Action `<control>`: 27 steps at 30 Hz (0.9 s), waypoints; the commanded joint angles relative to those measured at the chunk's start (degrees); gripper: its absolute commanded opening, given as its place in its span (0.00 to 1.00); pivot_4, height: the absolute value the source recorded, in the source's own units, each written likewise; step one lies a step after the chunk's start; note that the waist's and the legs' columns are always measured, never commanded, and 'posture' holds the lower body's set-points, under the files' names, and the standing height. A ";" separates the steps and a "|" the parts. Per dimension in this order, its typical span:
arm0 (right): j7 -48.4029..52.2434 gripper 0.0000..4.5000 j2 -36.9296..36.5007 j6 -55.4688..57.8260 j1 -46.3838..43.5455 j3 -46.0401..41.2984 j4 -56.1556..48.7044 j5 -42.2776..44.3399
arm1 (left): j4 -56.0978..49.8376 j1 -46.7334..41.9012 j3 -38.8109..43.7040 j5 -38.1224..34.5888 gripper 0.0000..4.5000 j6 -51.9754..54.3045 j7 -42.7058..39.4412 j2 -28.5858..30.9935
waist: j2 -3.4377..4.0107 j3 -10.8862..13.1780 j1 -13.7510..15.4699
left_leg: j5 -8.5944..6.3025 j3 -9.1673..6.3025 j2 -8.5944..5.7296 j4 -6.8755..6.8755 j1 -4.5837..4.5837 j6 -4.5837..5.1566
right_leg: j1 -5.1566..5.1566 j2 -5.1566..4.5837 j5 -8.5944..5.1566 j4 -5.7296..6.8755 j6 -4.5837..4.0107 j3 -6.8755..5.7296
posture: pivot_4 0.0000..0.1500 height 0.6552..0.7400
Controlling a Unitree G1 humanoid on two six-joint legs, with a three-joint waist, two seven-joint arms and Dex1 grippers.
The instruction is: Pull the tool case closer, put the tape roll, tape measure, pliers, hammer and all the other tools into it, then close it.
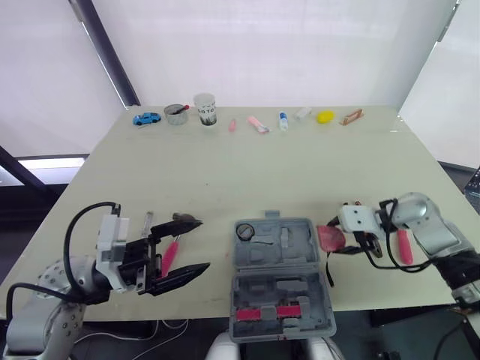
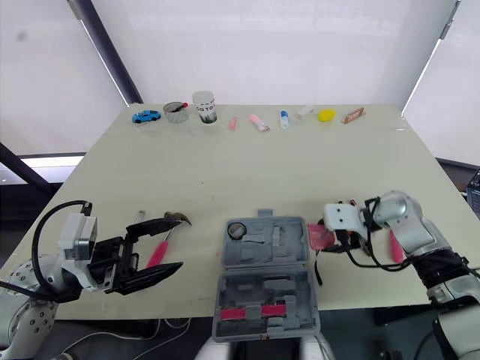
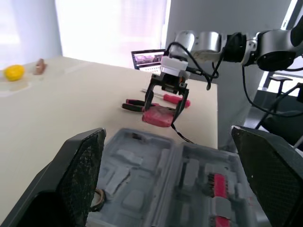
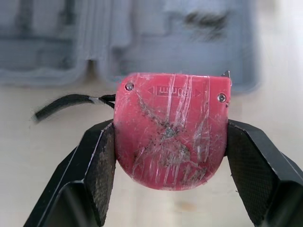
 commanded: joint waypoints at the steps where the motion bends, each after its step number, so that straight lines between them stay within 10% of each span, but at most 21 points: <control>1: 2.65 0.63 -0.61 13.71 -5.47 0.95 -8.20 -0.91 | -0.60 1.60 2.13 -0.05 1.00 -2.01 0.30 -1.05 | 0.00 0.00 0.03 | 0.00 -0.01 0.00 0.00 0.00 0.00 | 0.00 0.00 0.00 0.00 0.00 -0.01 | 1.00 1.00; 11: 9.66 0.63 0.46 32.72 -19.33 11.57 -12.97 -7.03 | -0.28 4.99 3.51 0.60 1.00 -5.38 0.83 -3.95 | 0.00 0.00 0.03 | 0.00 -0.05 -0.01 -0.01 -0.04 0.00 | -0.02 -0.05 -0.03 -0.04 -0.05 -0.09 | 1.00 1.00; 27: 5.48 0.63 10.64 33.01 -21.79 22.92 -4.94 -14.16 | 7.00 4.08 4.27 1.68 1.00 -7.67 -2.77 -3.36 | 0.01 0.00 -0.09 | 0.00 -0.02 -0.01 -0.02 -0.10 0.00 | -0.11 -0.05 -0.01 0.00 -0.03 -0.10 | 1.00 1.00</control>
